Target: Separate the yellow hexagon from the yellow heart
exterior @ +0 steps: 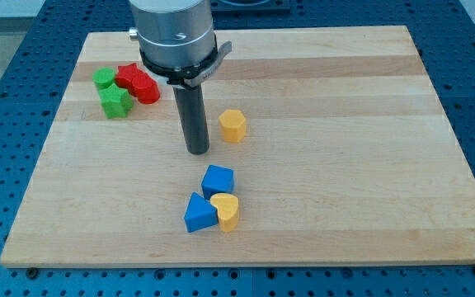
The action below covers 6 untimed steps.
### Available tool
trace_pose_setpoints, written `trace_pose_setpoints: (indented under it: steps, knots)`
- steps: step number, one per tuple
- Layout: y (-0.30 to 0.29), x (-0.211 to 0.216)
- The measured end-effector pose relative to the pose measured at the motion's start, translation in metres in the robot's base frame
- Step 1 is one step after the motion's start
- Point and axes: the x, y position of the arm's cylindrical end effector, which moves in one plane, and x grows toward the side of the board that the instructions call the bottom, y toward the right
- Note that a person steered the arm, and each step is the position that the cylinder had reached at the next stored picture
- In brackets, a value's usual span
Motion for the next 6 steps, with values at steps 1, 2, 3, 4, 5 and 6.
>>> trace_pose_setpoints:
  steps: [1,2,3,4,5,6]
  knots:
    - [0.018,-0.013]
    - [0.041,-0.023]
    - [0.041,-0.026]
    - [0.032,-0.026]
    - [-0.014,-0.026]
    - [-0.069,-0.026]
